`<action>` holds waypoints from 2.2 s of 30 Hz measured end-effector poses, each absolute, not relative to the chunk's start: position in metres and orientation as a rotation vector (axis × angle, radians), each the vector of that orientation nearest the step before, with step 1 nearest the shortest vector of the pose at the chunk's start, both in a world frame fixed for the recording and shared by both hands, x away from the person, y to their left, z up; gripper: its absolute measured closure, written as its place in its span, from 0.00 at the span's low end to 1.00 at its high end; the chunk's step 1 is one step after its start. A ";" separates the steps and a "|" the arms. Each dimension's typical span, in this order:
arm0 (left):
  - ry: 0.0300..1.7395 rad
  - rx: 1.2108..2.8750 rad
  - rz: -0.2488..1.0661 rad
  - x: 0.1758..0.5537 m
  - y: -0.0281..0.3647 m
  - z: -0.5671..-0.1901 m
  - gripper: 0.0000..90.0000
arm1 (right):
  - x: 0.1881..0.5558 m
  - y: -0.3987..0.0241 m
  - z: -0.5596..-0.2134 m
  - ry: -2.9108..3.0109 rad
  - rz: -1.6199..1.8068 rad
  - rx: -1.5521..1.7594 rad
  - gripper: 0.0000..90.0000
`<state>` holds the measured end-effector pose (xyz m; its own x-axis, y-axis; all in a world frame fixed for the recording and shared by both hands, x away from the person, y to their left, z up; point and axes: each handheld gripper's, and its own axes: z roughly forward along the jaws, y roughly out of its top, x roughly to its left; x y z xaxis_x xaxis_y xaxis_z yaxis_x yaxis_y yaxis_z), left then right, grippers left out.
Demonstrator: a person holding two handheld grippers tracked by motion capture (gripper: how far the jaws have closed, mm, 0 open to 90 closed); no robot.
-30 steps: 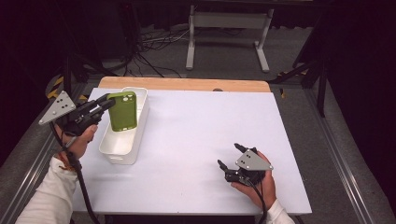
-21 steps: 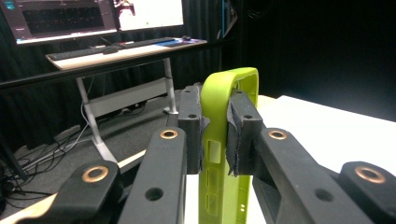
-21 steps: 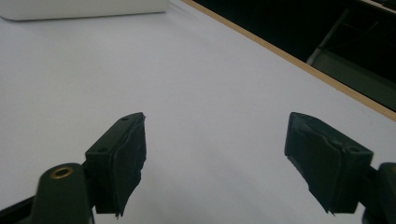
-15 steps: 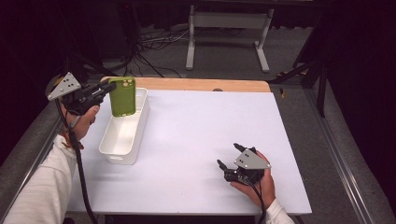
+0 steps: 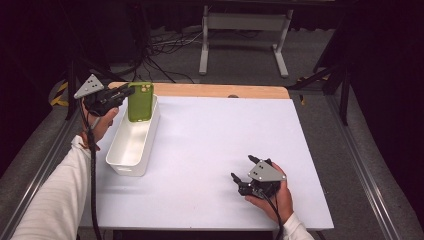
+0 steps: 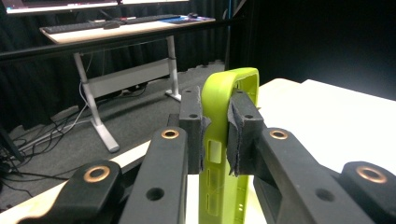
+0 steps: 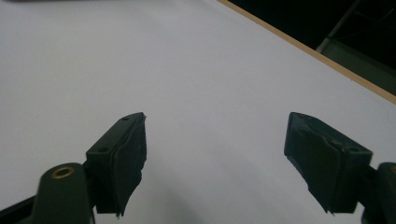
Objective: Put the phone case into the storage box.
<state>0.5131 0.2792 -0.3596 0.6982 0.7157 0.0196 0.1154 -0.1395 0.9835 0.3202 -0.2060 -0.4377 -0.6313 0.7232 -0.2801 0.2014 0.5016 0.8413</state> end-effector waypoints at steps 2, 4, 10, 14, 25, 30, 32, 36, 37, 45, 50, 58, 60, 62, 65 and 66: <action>0.693 1.657 0.600 0.519 0.279 -0.365 0.87 | 0.320 -0.207 -0.438 2.121 1.073 0.756 0.24; 0.700 1.659 0.593 0.524 0.279 -0.370 0.87 | 0.320 -0.207 -0.439 2.121 1.072 0.768 0.24; 0.702 1.676 0.575 0.538 0.277 -0.388 0.87 | 0.321 -0.208 -0.440 2.134 1.128 0.823 0.24; 0.698 1.691 0.595 0.545 0.276 -0.395 0.87 | 0.319 -0.206 -0.439 2.144 1.115 0.816 0.24; 0.735 1.661 0.660 0.552 0.279 -0.405 0.79 | 0.320 -0.207 -0.440 2.148 1.108 0.823 0.24; 0.754 1.695 0.693 0.553 0.280 -0.406 0.73 | 0.321 -0.206 -0.440 2.161 1.107 0.814 0.24; 0.758 1.707 0.693 0.553 0.280 -0.407 0.74 | 0.321 -0.205 -0.440 2.166 1.103 0.805 0.25; 0.787 1.714 0.715 0.554 0.281 -0.409 0.73 | 0.321 -0.205 -0.439 2.160 1.111 0.801 0.25; 0.794 1.716 0.724 0.555 0.282 -0.410 0.71 | 0.321 -0.205 -0.438 2.159 1.111 0.800 0.25; 0.847 1.744 0.733 0.558 0.285 -0.415 0.61 | 0.320 -0.205 -0.437 2.160 1.109 0.788 0.25; 0.868 1.759 0.720 0.558 0.285 -0.417 0.56 | 0.320 -0.206 -0.436 2.160 1.113 0.785 0.25; 0.875 1.743 0.735 0.554 0.288 -0.411 0.52 | 0.319 -0.207 -0.434 2.151 1.114 0.779 0.25; 0.871 1.730 0.719 0.552 0.290 -0.409 0.50 | 0.319 -0.207 -0.434 2.147 1.117 0.778 0.25; 0.868 1.739 0.716 0.550 0.290 -0.407 0.49 | 0.318 -0.207 -0.433 2.143 1.116 0.779 0.25; 0.860 1.726 0.716 0.546 0.291 -0.403 0.47 | 0.318 -0.208 -0.433 2.139 1.118 0.777 0.25; 0.857 1.722 0.714 0.545 0.291 -0.401 0.46 | 0.318 -0.208 -0.432 2.135 1.121 0.776 0.25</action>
